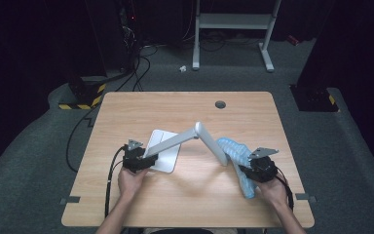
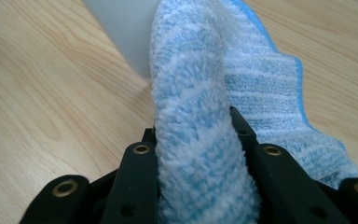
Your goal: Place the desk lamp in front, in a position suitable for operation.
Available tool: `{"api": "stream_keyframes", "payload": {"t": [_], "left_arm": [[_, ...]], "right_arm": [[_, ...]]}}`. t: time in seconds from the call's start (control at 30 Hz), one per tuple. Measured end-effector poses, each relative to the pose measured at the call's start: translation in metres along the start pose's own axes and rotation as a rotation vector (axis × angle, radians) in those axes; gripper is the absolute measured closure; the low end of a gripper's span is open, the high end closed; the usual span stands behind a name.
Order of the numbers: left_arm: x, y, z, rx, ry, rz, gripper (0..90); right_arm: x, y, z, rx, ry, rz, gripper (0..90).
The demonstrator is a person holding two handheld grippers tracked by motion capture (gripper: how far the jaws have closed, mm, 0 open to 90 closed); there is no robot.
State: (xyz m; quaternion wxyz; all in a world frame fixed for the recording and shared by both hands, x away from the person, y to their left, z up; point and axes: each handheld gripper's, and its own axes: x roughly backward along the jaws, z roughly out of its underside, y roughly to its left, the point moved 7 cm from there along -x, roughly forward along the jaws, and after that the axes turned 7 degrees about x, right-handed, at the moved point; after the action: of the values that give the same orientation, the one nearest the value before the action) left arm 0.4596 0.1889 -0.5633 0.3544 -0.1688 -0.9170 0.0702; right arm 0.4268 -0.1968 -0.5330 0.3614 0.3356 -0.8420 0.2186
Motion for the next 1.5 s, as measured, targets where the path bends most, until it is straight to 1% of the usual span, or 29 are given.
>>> {"api": "stream_keyframes", "payload": {"t": [0.07,0.1,0.13,0.23,0.3,0.37,0.4,0.43,0.47,0.53,0.63,0.67,0.73,0.77,0.8,0.83,0.9,0.97,1.0,1.07,1.2,1.23,1.27,1.3,1.33,1.37,1.4,1.47,1.5], "left_arm": [[0.000,-0.001,-0.002,-0.013,0.019,-0.016,37.4],[0.000,-0.001,-0.002,-0.013,0.019,-0.016,37.8],[0.000,-0.003,-0.004,-0.030,0.035,-0.042,38.5],[0.000,-0.004,-0.004,-0.035,0.034,-0.061,39.6],[0.000,-0.004,-0.005,-0.034,0.027,-0.073,40.3],[-0.001,-0.003,-0.006,-0.030,0.018,-0.083,41.0],[-0.001,-0.003,-0.006,-0.030,0.018,-0.083,41.4],[-0.002,-0.002,-0.007,-0.021,0.010,-0.090,41.8],[-0.003,-0.001,-0.008,-0.006,0.006,-0.095,42.0],[-0.003,0.002,-0.009,0.016,0.003,-0.100,42.1],[-0.004,0.003,-0.009,0.026,0.000,-0.110,42.5],[-0.004,0.003,-0.010,0.026,-0.003,-0.121,42.7],[-0.005,0.003,-0.012,0.023,-0.002,-0.136,43.1],[-0.005,0.003,-0.012,0.023,-0.002,-0.136,43.3],[-0.006,0.003,-0.013,0.024,0.000,-0.147,43.3],[-0.008,0.004,-0.016,0.023,0.008,-0.158,43.5],[-0.010,0.004,-0.018,0.025,0.010,-0.166,43.6],[-0.011,0.004,-0.019,0.029,0.008,-0.169,43.6],[-0.013,0.003,-0.020,0.037,0.007,-0.177,43.6],[-0.013,0.002,-0.020,0.039,0.006,-0.185,43.6],[-0.012,0.001,-0.020,0.029,0.007,-0.195,43.9],[-0.011,-0.002,-0.019,0.013,0.013,-0.197,44.3],[-0.011,-0.002,-0.019,0.013,0.013,-0.197,44.4],[-0.009,-0.005,-0.017,-0.002,0.024,-0.194,44.6],[-0.009,-0.005,-0.017,-0.002,0.024,-0.194,44.6],[-0.007,-0.008,-0.014,-0.019,0.032,-0.185,44.5],[-0.007,-0.008,-0.014,-0.019,0.032,-0.185,44.5],[-0.003,-0.014,-0.010,-0.041,0.047,-0.167,44.4],[-0.003,-0.014,-0.010,-0.041,0.047,-0.167,44.5]], "right_arm": [[-0.004,0.008,-0.004,0.028,0.005,-0.026,71.1],[-0.004,0.008,-0.004,0.028,0.005,-0.026,71.1],[-0.009,0.019,-0.006,0.048,0.021,-0.037,71.1],[-0.009,0.026,-0.004,0.046,0.036,-0.011,71.3],[-0.007,0.025,0.000,0.029,0.049,0.009,71.4],[-0.004,0.020,0.005,0.020,0.069,0.053,71.4],[-0.004,0.020,0.005,0.020,0.069,0.053,71.4],[0.000,0.011,0.011,-0.006,0.086,0.085,71.4],[0.002,0.006,0.013,-0.018,0.091,0.101,71.4],[0.006,0.000,0.019,-0.043,0.099,0.115,71.4],[0.011,0.002,0.023,-0.042,0.103,0.114,71.4],[0.017,0.011,0.027,-0.013,0.101,0.096,71.2],[0.022,0.022,0.030,0.015,0.091,0.064,71.2],[0.022,0.022,0.030,0.015,0.091,0.064,71.2],[0.024,0.029,0.031,0.026,0.085,0.045,71.2],[0.027,0.043,0.031,0.056,0.074,0.008,71.2],[0.025,0.057,0.029,0.094,0.083,-0.019,71.0],[0.024,0.061,0.028,0.103,0.082,-0.029,70.9],[0.020,0.071,0.021,0.111,0.074,-0.055,70.7],[0.014,0.075,0.015,0.125,0.071,-0.059,70.1],[0.000,0.076,0.003,0.109,0.059,-0.073,69.9],[-0.011,0.072,-0.007,0.082,0.048,-0.082,69.8],[-0.011,0.072,-0.007,0.082,0.048,-0.082,69.8],[-0.020,0.067,-0.015,0.054,0.039,-0.080,69.8],[-0.020,0.067,-0.015,0.054,0.039,-0.080,69.8],[-0.026,0.061,-0.022,0.039,0.028,-0.060,69.9],[-0.026,0.061,-0.022,0.039,0.028,-0.060,69.9],[-0.033,0.050,-0.029,0.004,0.013,-0.039,69.9],[-0.033,0.050,-0.029,0.004,0.013,-0.039,69.9]]}}
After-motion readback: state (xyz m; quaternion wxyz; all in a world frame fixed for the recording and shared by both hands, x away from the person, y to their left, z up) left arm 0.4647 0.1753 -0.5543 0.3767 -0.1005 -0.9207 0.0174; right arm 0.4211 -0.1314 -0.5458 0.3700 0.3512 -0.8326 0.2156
